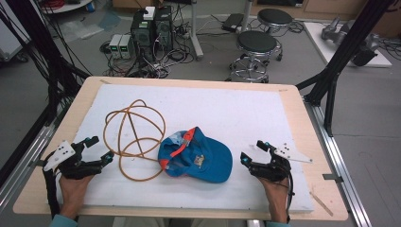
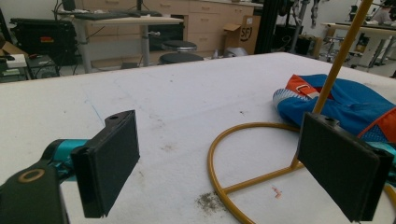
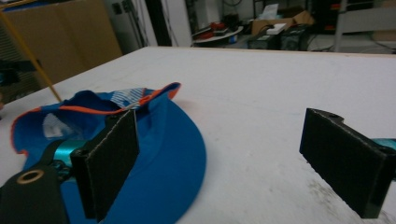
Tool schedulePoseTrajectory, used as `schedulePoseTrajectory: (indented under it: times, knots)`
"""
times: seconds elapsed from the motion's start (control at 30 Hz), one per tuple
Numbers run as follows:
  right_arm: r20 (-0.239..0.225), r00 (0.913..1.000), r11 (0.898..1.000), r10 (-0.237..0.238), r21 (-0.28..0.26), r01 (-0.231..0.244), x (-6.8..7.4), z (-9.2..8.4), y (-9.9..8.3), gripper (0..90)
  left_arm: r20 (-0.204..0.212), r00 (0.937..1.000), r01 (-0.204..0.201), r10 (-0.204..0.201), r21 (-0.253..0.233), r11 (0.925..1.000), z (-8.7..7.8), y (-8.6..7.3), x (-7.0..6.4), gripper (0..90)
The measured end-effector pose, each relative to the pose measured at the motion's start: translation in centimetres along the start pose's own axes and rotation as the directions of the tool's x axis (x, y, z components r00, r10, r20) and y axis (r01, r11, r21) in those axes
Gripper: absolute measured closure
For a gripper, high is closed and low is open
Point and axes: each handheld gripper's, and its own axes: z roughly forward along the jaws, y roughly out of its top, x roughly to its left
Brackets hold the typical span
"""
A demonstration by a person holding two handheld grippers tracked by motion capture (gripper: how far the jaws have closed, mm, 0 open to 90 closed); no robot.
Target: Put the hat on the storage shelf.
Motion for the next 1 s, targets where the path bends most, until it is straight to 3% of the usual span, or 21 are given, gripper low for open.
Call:
schedulePoseTrajectory:
  times: [0.03, 0.27, 0.37, 0.57, 0.63, 0.7, 0.77, 0.87, 0.93, 1.0]
  knots:
    - [-0.011, 0.9995, 0.999, -0.03, 0.009, 0.03, 0.4, 0.4, 0.7, 10.8, 0.0, 1.0, -0.001, 0.001, 0.002, 1.0, 0.0, 0.0, 0.0, 13.4]
    - [-0.087, 0.9908, 0.992, -0.103, 0.064, 0.109, 2.6, 2.5, 3.4, 10.8, 0.0, 1.0, 0.005, -0.005, -0.001, 1.0, 0.0, 0.0, 0.0, 13.4]
    - [-0.126, 0.9795, 0.982, -0.157, 0.081, 0.168, 4.1, 4.1, 4.9, 10.8, 0.002, 1.0, 0.0, 0.0, -0.001, 1.0, 0.0, 0.0, 0.0, 13.4]
    - [-0.18, 0.9686, 0.974, -0.171, 0.114, 0.193, 5.8, 5.9, 6.3, 10.9, 0.003, 1.0, -0.004, 0.004, -0.003, 1.0, 0.0, 0.0, 0.0, 13.4]
    - [-0.215, 0.9549, 0.964, -0.204, 0.128, 0.235, 6.9, 7.1, 6.9, 10.9, 0.004, 1.0, -0.007, 0.007, -0.002, 1.0, 0.0, 0.0, 0.0, 13.4]
    - [-0.225, 0.9522, 0.961, -0.206, 0.134, 0.24, 7.2, 7.4, 6.9, 10.9, 0.004, 1.0, -0.005, 0.005, -0.006, 1.0, 0.0, 0.0, 0.0, 13.4]
    - [-0.256, 0.9406, 0.952, -0.223, 0.149, 0.266, 8.1, 8.6, 7.0, 11.1, 0.003, 1.0, -0.004, 0.004, -0.005, 1.0, 0.0, 0.0, 0.0, 13.4]
    - [-0.269, 0.9331, 0.944, -0.239, 0.163, 0.288, 8.5, 9.3, 6.8, 11.2, 0.005, 1.0, -0.001, 0.001, -0.006, 1.0, 0.0, 0.0, 0.0, 13.4]
    - [-0.293, 0.9181, 0.924, -0.267, 0.194, 0.33, 9.2, 10.2, 6.4, 16.7, 0.005, 1.0, 0.001, -0.001, -0.007, 1.0, 0.0, 0.0, 0.0, 13.4]
    - [-0.306, 0.9101, 0.913, -0.28, 0.209, 0.351, 9.6, 10.8, 6.2, 16.8, 0.007, 1.0, 0.005, -0.005, -0.007, 1.0, -0.1, 0.0, 0.1, 13.4]
